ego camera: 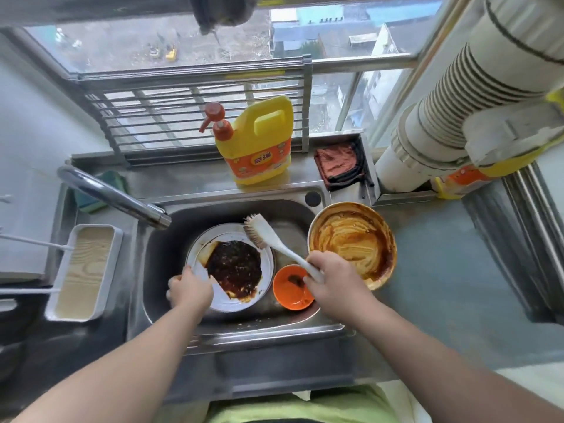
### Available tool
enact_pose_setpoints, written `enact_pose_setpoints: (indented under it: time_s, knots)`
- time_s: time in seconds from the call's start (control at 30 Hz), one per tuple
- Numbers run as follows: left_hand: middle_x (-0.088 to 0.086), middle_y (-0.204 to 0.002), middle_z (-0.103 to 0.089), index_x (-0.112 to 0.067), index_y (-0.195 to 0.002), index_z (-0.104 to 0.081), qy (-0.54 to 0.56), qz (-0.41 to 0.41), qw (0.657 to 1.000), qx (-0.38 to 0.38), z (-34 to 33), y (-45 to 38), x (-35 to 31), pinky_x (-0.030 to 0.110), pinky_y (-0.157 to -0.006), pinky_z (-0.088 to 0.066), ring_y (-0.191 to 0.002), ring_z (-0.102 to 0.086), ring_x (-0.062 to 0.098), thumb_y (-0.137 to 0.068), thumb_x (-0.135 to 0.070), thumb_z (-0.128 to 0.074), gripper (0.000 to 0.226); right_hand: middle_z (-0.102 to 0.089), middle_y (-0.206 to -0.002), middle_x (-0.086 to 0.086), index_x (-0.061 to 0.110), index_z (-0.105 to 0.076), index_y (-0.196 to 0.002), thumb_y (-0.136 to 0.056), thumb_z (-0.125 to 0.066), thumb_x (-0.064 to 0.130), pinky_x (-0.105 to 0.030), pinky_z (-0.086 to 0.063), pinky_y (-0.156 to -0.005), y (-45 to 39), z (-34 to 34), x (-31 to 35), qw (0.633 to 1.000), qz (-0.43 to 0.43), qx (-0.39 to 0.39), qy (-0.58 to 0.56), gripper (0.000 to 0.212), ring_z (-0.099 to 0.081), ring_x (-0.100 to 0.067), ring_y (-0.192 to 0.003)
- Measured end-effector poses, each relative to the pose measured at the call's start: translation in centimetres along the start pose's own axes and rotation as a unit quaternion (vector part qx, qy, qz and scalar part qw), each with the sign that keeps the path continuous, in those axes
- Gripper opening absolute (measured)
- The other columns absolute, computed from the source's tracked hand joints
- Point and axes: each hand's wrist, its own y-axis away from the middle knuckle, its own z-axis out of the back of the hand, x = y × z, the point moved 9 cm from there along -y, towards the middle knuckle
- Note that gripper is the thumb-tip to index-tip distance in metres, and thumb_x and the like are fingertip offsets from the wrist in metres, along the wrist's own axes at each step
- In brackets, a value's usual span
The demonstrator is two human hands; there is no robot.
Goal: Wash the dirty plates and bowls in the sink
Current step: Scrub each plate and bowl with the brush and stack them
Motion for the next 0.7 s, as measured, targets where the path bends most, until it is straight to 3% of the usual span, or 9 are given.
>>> enact_pose_setpoints:
  time_s: [0.1, 0.2, 0.3, 0.37, 0.47, 0.57, 0.63, 0.7]
  knots:
    - [0.016, -0.146, -0.051, -0.021, -0.157, -0.045, -0.005, -0.019, 1.000, 0.014, -0.1, -2.2, 1.5, 0.048, -0.098, -0.057, -0.120, -0.058, 0.039, -0.101, -0.010, -0.050, 0.057, -0.054, -0.099, 0.002, 0.034, -0.056, -0.094, -0.097, -0.061, 0.021, -0.035, -0.046, -0.082, -2.5, -6.6, 1.9, 0.997, -0.014, 0.076, -0.007, 0.015, -0.056, -0.021, -0.090]
    - [0.012, -0.138, -0.057, -0.018, -0.148, -0.057, 0.014, -0.035, 0.999, -0.004, 0.1, -3.1, 1.9, 0.040, -0.087, -0.059, -0.110, -0.062, 0.034, -0.102, -0.006, -0.052, 0.049, -0.053, -0.112, 0.005, 0.036, -0.060, -0.106, -0.100, -0.063, 0.018, -0.030, -0.045, -0.083, -4.9, -10.4, 1.0, 0.993, -0.060, 0.097, -0.020, 0.019, -0.052, -0.009, -0.085]
    - [0.007, -0.136, -0.062, -0.020, -0.150, -0.055, 0.031, -0.043, 0.999, 0.011, -0.6, -3.9, 2.0, 0.043, -0.088, -0.062, -0.113, -0.063, 0.031, -0.102, -0.006, -0.052, 0.050, -0.049, -0.129, 0.007, 0.033, -0.063, -0.114, -0.099, -0.064, 0.009, -0.023, -0.045, -0.079, -6.9, -12.5, 0.2, 0.991, -0.068, 0.115, -0.028, 0.028, -0.055, -0.007, -0.089]
    - [0.003, -0.123, -0.065, -0.020, -0.146, -0.058, 0.043, -0.040, 0.998, 0.025, -1.0, -4.0, 1.9, 0.042, -0.087, -0.062, -0.110, -0.064, 0.030, -0.102, -0.007, -0.052, 0.046, -0.046, -0.138, 0.007, 0.035, -0.062, -0.112, -0.099, -0.064, 0.007, -0.022, -0.045, -0.079, -7.7, -13.4, -0.1, 0.989, -0.066, 0.125, -0.034, 0.031, -0.058, -0.009, -0.098]
    - [-0.002, -0.098, -0.061, -0.023, -0.130, -0.063, 0.064, -0.035, 0.997, 0.035, -1.6, -4.6, 1.7, 0.043, -0.083, -0.064, -0.096, -0.065, 0.027, -0.103, -0.010, -0.053, 0.031, -0.052, -0.121, 0.007, 0.034, -0.059, -0.104, -0.100, -0.061, 0.006, -0.023, -0.047, -0.077, -8.2, -14.0, -0.7, 0.988, -0.090, 0.116, -0.057, 0.028, -0.060, -0.015, -0.096]
    - [0.005, -0.111, -0.065, -0.027, -0.129, -0.055, 0.091, -0.008, 0.993, 0.074, -2.5, -5.3, 2.0, 0.043, -0.086, -0.063, -0.096, -0.066, 0.027, -0.106, -0.021, -0.051, 0.024, -0.054, -0.107, 0.004, 0.031, -0.057, -0.105, -0.100, -0.060, 0.004, -0.024, -0.048, -0.072, -8.4, -14.0, -0.9, 0.987, -0.111, 0.087, -0.075, 0.028, -0.061, -0.019, -0.088]
    - [0.010, -0.117, -0.068, -0.026, -0.127, -0.050, 0.212, 0.035, 0.967, 0.139, -3.9, -5.0, 2.2, 0.045, -0.083, -0.064, -0.100, -0.069, 0.029, -0.108, -0.021, -0.049, 0.020, -0.058, -0.104, 0.001, 0.029, -0.058, -0.105, -0.100, -0.058, 0.003, -0.025, -0.048, -0.068, -8.3, -13.4, -0.7, 0.987, -0.124, 0.062, -0.086, 0.026, -0.061, -0.018, -0.084]
    - [0.012, -0.115, -0.070, -0.022, -0.127, -0.050, 0.323, 0.071, 0.922, 0.201, -4.6, -3.5, 1.9, 0.041, -0.069, -0.064, -0.099, -0.072, 0.031, -0.109, -0.013, -0.048, 0.020, -0.062, -0.094, 0.001, 0.029, -0.059, -0.101, -0.100, -0.056, 0.004, -0.025, -0.044, -0.062, -7.8, -12.4, 0.0, 0.987, -0.128, 0.039, -0.094, 0.025, -0.060, -0.016, -0.078]
